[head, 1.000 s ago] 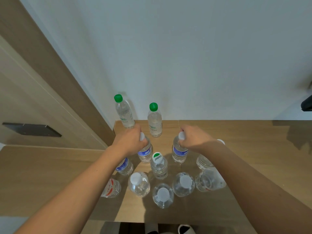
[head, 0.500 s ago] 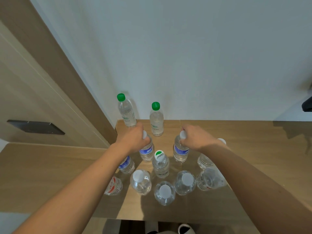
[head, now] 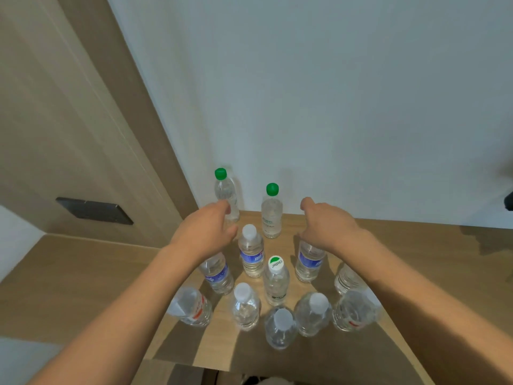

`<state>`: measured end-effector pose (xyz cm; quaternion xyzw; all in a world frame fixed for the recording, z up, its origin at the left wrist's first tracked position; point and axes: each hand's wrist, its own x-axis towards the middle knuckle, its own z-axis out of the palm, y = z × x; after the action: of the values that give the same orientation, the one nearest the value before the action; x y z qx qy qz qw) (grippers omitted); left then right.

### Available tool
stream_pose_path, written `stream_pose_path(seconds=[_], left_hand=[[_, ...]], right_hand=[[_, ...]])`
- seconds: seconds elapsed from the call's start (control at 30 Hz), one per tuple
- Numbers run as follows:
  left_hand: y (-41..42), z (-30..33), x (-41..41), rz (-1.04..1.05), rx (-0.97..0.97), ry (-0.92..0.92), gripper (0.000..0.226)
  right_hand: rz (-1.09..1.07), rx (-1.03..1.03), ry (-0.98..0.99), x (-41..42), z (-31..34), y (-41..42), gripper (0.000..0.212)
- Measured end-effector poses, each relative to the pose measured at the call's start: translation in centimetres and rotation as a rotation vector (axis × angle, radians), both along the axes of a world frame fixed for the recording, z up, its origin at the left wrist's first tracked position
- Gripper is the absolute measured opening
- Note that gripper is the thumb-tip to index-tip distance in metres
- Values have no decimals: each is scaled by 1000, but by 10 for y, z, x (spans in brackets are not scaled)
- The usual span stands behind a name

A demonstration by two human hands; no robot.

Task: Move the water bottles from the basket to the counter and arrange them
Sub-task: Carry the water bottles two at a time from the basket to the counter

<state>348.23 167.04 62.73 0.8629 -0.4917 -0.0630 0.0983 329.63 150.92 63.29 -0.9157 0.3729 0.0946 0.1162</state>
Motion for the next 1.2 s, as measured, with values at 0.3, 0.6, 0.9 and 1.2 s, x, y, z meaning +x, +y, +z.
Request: stream_pose_path(seconds=[0.3, 0.6, 0.9, 1.2], left_hand=[[-2, 29, 23, 49, -53, 23, 35], [-54, 30, 81, 141, 30, 158, 31], [-127, -26, 117, 216, 201, 124, 19], [-135, -58, 133, 303, 65, 207, 20]], right_hand=[[24, 48, -121, 36, 30, -15, 40], [-8, 87, -100, 89, 12, -41, 46], [-62, 79, 24, 129, -33, -59, 48], [-6, 39, 13, 143, -44, -65, 31]])
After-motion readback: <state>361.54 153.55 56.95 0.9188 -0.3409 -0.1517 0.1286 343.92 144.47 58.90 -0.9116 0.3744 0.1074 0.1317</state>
